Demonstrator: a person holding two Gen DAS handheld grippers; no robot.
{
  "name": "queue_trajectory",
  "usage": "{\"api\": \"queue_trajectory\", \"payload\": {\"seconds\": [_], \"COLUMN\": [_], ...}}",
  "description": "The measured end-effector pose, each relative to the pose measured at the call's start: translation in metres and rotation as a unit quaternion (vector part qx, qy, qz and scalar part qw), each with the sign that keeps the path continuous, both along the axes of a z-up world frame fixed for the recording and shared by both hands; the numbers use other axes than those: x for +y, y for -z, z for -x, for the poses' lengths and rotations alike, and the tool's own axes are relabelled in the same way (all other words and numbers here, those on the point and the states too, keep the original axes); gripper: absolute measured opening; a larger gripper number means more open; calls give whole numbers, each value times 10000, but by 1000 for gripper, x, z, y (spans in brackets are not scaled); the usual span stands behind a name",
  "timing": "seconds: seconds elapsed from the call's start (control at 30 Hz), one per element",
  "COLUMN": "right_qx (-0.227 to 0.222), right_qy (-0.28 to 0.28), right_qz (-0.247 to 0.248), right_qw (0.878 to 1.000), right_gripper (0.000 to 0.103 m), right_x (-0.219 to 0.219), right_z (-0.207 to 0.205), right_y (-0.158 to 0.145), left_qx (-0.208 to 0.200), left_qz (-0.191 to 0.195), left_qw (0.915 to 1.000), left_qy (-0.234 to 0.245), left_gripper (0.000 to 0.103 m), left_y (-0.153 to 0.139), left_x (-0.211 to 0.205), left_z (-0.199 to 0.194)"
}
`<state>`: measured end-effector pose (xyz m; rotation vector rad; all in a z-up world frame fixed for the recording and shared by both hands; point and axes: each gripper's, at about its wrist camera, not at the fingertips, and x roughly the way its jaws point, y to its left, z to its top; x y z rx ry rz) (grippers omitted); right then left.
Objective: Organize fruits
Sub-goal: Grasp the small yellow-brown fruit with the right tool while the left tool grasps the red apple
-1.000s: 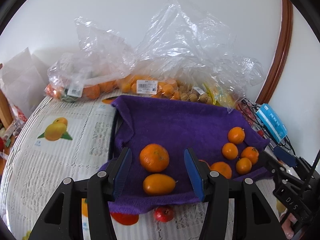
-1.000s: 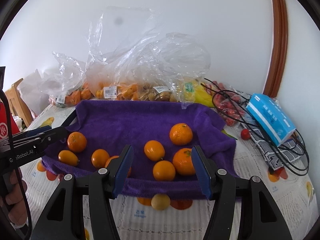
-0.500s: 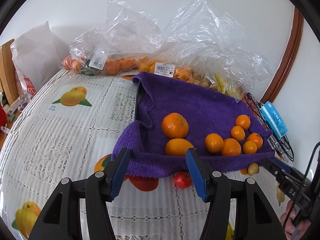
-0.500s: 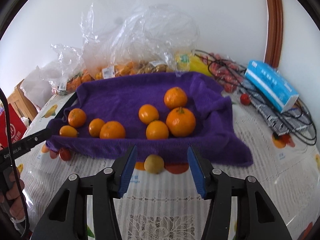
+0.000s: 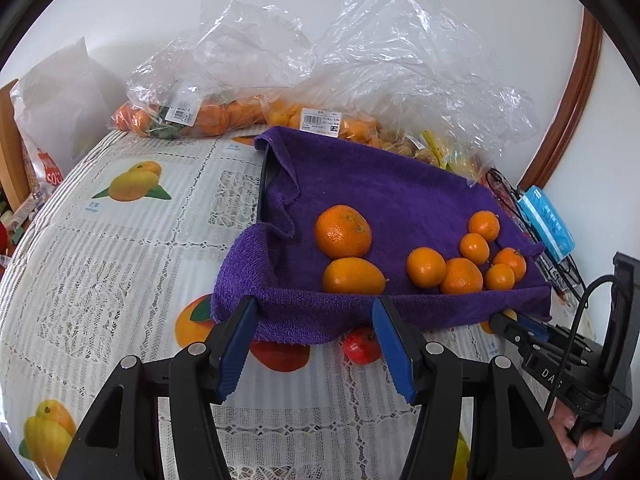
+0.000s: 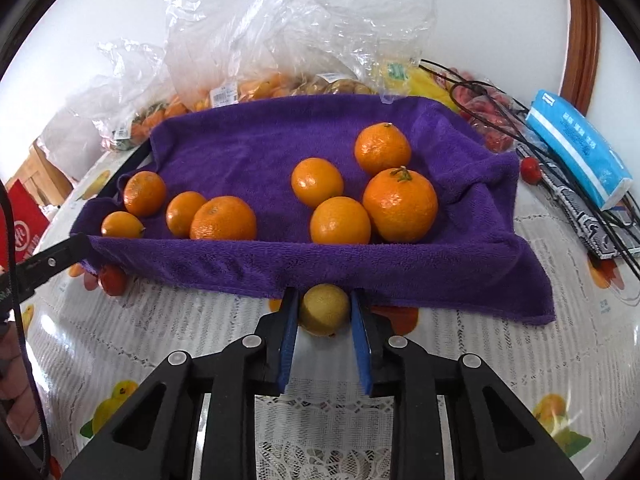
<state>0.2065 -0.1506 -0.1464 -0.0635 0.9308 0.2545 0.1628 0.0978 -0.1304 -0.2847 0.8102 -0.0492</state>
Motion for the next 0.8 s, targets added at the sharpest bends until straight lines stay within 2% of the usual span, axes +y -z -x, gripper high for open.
{"api": "queue_trajectory", "payload": {"seconds": [0.17,0.43,0.5,0.63,0.7,0.8], "right_qx": [-65,-168,-182,-179,-208,-254], "right_qy": [21,-64,-74,-116,-154,-210], "right_qz": [-127,-98,-87,-81,-79,-23], "right_qw": [9999,9998,9998,9997,9996,9995], "right_gripper": [26,26,26,26,26,26], "right_x": [-5,-3,-3,-2,0,3], "right_z": [4,9,11,13,16,18], "right_y": [-3,-7,-8,-9,-10,-10], "left_qx": [-53,169,267,347,362,346], "left_qz": [228,-261,-359,-234,-233,-520], "left_qw": [9993,9975,9974,9984,9983,9972], "left_qy": [287,636,570,368,393,419], "left_gripper": [57,56,52,38,38,38], "left_y": [-2,11,16,19,19,19], "left_x": [-2,-34,-36,-31,-32,-43], "left_z": [6,7,3,-2,-4,-5]}}
